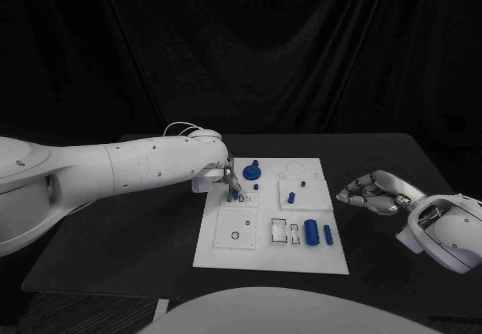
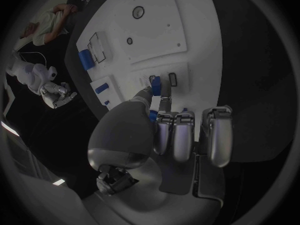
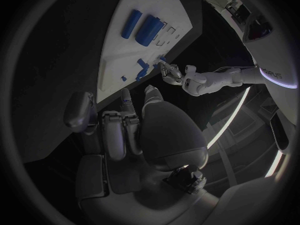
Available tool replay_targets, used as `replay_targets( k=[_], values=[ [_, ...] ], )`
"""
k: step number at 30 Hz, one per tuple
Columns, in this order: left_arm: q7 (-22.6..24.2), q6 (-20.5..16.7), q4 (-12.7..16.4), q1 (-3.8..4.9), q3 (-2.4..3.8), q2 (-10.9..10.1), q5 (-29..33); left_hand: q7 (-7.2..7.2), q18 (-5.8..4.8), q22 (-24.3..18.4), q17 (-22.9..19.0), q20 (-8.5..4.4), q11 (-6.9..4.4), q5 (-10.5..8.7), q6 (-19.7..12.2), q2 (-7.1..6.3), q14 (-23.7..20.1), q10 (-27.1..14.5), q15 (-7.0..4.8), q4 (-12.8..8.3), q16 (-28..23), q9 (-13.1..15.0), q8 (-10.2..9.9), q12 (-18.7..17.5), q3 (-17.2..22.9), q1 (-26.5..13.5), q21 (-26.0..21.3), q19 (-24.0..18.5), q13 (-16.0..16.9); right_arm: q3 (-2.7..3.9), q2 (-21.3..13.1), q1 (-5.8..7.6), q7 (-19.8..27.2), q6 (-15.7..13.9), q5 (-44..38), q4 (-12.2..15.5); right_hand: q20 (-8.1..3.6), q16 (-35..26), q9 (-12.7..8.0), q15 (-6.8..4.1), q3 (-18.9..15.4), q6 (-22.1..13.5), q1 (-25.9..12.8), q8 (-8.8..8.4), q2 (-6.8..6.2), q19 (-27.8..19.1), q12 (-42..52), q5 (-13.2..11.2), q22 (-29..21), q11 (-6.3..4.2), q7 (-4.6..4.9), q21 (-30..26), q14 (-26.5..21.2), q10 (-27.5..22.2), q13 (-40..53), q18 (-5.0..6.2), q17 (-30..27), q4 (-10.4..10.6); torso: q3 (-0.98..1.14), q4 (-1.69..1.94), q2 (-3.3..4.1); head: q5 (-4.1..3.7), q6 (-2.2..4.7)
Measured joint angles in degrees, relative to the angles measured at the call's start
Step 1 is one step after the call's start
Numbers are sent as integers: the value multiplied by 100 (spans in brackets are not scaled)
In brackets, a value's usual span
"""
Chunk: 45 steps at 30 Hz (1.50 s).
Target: Assemble the parts on the task board
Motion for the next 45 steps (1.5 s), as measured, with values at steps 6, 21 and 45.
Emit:
replay_targets(
  k=[6,21,45],
  values=[
    [2,-677,524,0,1,-260,-363,1,0,0,0,0,0,0,0,-11,0,0,1,17,0,35,0,0,66,-11,0,0,0,0,1,0,25,1,0,0,0,0,0,0,0,0,0,0,0,0,0,0,0,0,0,0,0,0,0,0,0,0,1,-1,-7,3,0],
    [-1,-1261,1099,-9,-3,-485,-1057,21,0,4,-1,1,-1,-100,-102,-69,0,0,2,151,0,119,22,0,213,-69,-37,0,0,0,-4,-23,62,-4,0,3,0,0,1,0,0,0,21,0,-23,0,6,22,-1,0,0,-22,0,0,-5,-1,0,0,1,-1,1,-16,-1],
    [-4,-1352,1167,-306,-4,-511,-1603,51,0,3,-2,1,2,-231,-132,-102,0,0,3,287,0,153,23,0,249,-107,-59,0,0,-1,-4,-52,83,-11,0,4,0,0,1,1,0,0,20,0,-24,0,12,22,-3,0,0,-22,0,0,-2,0,0,0,1,2,4,-9,2]
  ],
)
